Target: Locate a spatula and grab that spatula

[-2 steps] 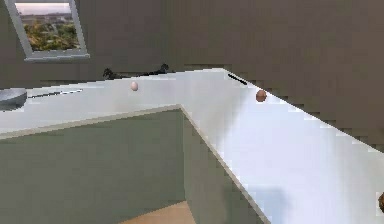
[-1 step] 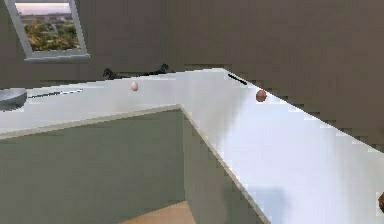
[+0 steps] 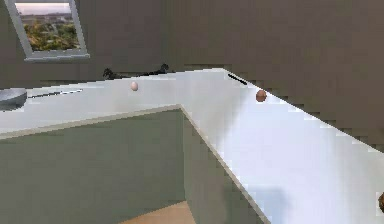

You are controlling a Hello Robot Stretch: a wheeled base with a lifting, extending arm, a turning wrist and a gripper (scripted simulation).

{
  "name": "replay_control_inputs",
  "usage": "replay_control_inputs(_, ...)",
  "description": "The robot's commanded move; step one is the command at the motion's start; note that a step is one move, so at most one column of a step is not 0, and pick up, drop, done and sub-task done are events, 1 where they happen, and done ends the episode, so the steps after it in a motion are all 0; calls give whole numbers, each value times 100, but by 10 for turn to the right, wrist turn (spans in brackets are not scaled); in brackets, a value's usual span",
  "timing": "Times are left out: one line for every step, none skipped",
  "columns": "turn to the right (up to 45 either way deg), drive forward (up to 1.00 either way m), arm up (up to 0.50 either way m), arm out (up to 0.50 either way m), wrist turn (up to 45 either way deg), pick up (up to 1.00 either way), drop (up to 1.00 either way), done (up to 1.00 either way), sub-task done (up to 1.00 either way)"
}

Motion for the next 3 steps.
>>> replay_control_inputs(0, 0, -14, 0, 0, 0, 0, 0, 0)
replay_control_inputs(0, 0, 0, 0, 0, 100, 0, 0, 0)
replay_control_inputs(0, 0, 10, 0, 0, 0, 0, 0, 0)
